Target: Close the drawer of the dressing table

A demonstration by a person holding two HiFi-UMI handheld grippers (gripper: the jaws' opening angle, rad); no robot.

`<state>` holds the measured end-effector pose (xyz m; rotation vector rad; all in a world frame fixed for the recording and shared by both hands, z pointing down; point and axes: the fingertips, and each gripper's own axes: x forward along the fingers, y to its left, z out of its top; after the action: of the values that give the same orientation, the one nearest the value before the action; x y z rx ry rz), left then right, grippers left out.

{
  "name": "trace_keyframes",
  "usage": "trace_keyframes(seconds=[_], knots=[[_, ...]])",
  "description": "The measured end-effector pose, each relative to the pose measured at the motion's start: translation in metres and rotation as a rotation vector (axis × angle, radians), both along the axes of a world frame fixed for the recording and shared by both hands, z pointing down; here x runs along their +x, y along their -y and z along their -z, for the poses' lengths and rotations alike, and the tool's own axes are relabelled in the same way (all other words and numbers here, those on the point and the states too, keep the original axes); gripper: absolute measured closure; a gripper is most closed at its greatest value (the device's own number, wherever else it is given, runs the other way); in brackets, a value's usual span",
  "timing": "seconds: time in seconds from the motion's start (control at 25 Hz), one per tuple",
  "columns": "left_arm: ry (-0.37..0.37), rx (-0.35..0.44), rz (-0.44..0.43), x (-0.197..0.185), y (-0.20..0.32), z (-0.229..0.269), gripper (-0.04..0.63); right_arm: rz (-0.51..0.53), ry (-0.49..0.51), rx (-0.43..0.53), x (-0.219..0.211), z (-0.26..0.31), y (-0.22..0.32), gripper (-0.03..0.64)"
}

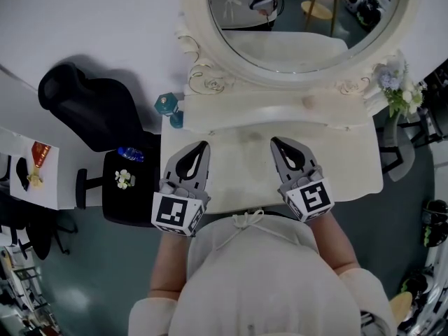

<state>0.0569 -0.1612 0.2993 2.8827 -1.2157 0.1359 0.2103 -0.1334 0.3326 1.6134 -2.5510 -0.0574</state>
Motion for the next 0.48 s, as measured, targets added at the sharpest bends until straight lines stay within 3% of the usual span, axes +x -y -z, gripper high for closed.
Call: trace_keyframes(seconds=[0.12, 0.48], knots=[[0.031, 0.015, 0.006, 0.002, 0.000, -0.001, 0.575, -0.009, 0.025, 0.002, 0.004, 0.001, 0.001, 0.614], [0.032, -0.014, 0.003, 0.011, -0.001, -0.005, 0.575, -0.014, 0.034, 0.033, 0.011, 0.009, 0.001, 0.614]])
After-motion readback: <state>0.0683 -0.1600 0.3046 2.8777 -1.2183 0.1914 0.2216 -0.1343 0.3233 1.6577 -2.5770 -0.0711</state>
